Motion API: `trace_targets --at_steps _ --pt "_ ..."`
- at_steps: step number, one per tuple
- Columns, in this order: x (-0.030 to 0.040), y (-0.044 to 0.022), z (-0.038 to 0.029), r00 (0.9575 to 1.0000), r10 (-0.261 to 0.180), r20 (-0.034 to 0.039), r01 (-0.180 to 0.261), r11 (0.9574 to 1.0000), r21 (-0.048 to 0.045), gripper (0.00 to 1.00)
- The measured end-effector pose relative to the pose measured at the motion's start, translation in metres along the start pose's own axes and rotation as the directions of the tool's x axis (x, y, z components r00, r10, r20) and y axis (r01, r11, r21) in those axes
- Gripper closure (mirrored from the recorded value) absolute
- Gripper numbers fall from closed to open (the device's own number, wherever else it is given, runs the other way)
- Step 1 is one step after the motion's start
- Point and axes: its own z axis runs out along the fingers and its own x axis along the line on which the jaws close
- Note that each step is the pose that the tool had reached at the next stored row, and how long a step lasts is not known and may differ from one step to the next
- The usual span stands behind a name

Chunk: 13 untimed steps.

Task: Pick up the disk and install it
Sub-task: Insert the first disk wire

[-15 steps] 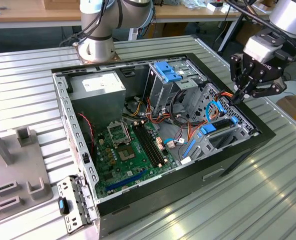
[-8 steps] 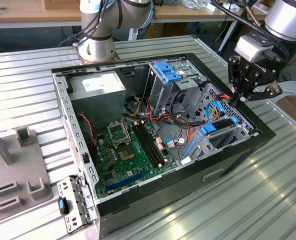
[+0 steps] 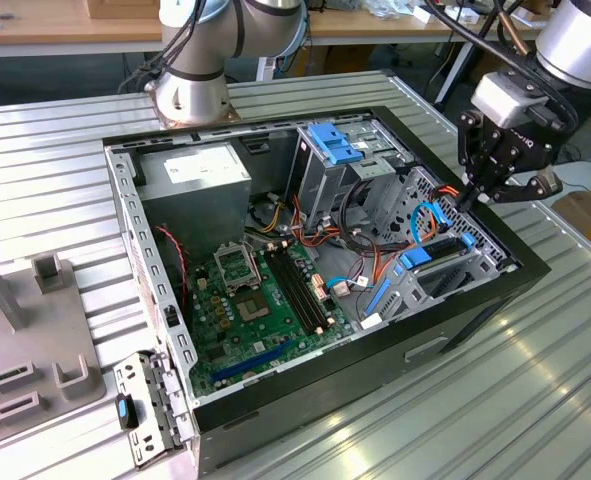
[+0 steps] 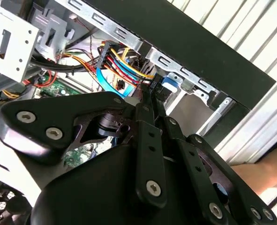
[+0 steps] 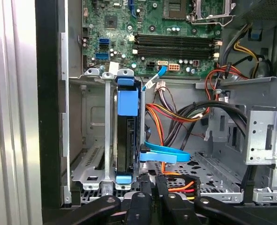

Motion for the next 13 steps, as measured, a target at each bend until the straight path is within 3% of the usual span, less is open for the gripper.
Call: trace_targets --at_steps 4,5,6,9,13 --pt "0.0008 0.0001 -0.0001 1.0000 0.000 0.0002 0.000 1.0000 0.0000 0.84" --pt "0.0029 0.0002 -0.0001 1.0000 0.000 0.0044 0.000 1.0000 -0.0001 0.84" --pt "0.0058 0.0003 -0.0003 0.9999 0.001 0.0156 -0.001 1.0000 -0.0002 0.84" --pt "0.0124 0.0013 -0.0008 0.9995 0.003 0.0307 -0.003 1.0000 -0.0003 0.84" --pt "0.0146 0.0039 -0.0011 0.9994 0.003 0.0359 -0.003 1.0000 0.0011 0.84"
